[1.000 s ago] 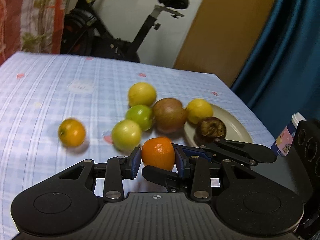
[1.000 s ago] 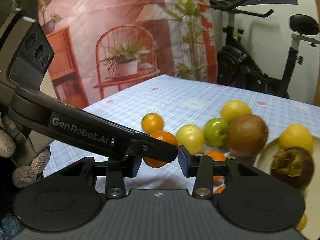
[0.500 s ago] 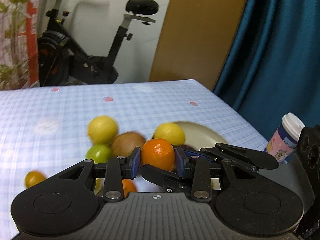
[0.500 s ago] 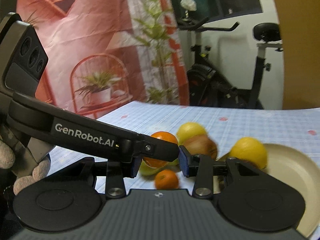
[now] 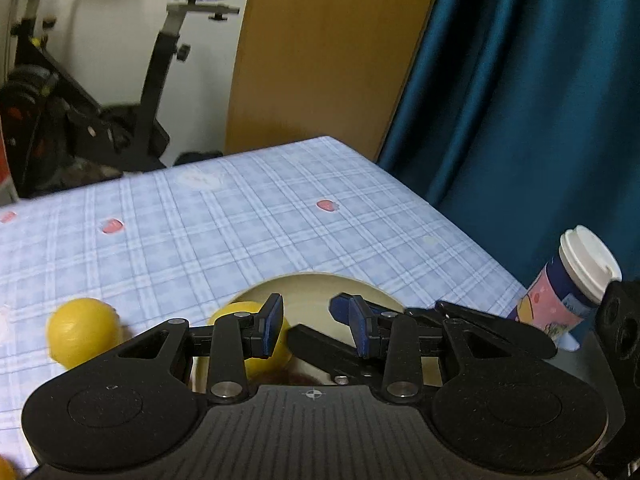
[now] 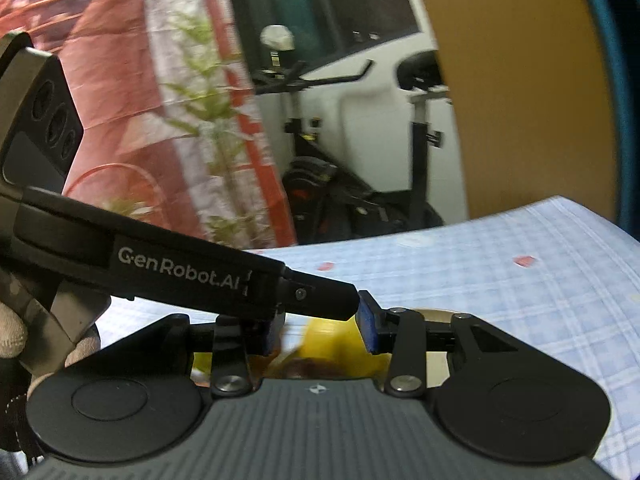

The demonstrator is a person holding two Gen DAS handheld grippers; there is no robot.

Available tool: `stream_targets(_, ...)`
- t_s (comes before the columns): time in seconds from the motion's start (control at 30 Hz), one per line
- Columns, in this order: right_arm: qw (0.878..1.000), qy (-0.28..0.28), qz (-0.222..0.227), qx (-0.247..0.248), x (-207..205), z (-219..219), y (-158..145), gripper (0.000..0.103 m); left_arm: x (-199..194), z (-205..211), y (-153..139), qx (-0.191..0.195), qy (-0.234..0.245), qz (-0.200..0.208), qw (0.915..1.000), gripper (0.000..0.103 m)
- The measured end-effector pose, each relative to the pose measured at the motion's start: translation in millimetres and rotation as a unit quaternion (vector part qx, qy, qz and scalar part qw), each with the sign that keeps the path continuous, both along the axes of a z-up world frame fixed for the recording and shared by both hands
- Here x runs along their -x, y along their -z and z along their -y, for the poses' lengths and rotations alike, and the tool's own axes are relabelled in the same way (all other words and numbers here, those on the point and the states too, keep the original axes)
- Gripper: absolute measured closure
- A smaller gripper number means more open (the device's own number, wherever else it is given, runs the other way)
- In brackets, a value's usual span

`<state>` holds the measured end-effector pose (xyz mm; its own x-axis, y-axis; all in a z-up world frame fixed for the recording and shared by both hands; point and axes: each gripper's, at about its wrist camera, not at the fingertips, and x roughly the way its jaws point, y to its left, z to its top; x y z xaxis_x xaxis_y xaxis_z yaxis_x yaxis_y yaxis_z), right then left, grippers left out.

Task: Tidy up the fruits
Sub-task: 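Lower the tangerine onto the beige plate and open the left gripper, then move the left gripper back to a second orange tangerine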

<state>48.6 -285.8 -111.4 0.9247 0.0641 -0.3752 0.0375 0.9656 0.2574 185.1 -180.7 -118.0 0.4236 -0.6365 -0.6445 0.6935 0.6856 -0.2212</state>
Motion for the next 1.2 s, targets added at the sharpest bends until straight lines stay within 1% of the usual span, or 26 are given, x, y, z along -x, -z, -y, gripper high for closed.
stream_targets(0.1, 1.0, 0.001, 0.0, -0.009, 6, 8, 0, 0.068, -2, -13, -5, 0.01, -0.005, -0.011, 0.9999, 0.064)
stream_targets(0.17, 1.0, -0.011, 0.002, -0.01, 10, 6, -3, 0.069, -1, -29, -10, 0.016, -0.012, -0.015, 0.9997, 0.064)
stream_targets(0.27, 0.999, -0.051, -0.007, -0.014, 11, -6, -7, 0.069, 4, -60, -10, 0.007, -0.037, -0.021, 0.9991, 0.064)
stream_targets(0.4, 0.993, -0.112, -0.02, 0.014, 9, -35, -9, 0.069, 11, -95, -4, -0.01, -0.057, -0.031, 0.9978, 0.065)
stream_targets(0.5, 0.988, -0.147, -0.033, 0.032, 5, -57, -7, 0.07, 16, -111, 5, -0.016, -0.067, -0.039, 0.9969, 0.065)
stream_targets(0.6, 0.983, -0.164, -0.058, 0.054, 1, -72, 1, 0.07, 18, -119, 11, -0.009, -0.076, -0.047, 0.9959, 0.065)
stream_targets(0.63, 0.982, -0.165, -0.066, 0.061, -1, -76, 4, 0.07, 13, -119, 14, -0.006, -0.078, -0.049, 0.9957, 0.065)
stream_targets(0.8, 0.979, -0.157, -0.09, 0.095, -11, -89, 15, 0.07, 18, -121, 16, 0.001, -0.076, -0.052, 0.9958, 0.065)
stream_targets(0.87, 0.978, -0.155, -0.089, 0.111, -8, -94, 19, 0.07, 19, -123, 17, 0.002, -0.074, -0.052, 0.9959, 0.065)
stream_targets(0.97, 0.977, -0.169, -0.085, 0.103, -3, -96, 19, 0.07, 23, -123, 16, 0.002, -0.068, -0.057, 0.996, 0.065)
stream_targets(1.1, 0.972, -0.201, -0.082, 0.094, -3, -100, 19, 0.07, 27, -120, 23, -0.003, -0.049, -0.074, 0.996, 0.065)
stream_targets(1.13, 0.97, -0.208, -0.08, 0.094, -2, -103, 19, 0.07, 28, -121, 24, -0.003, -0.05, -0.072, 0.9962, 0.065)
stream_targets(1.2, 0.97, -0.208, -0.081, 0.1, -2, -106, 18, 0.07, 26, -125, 27, -0.001, -0.056, -0.079, 0.9953, 0.066)
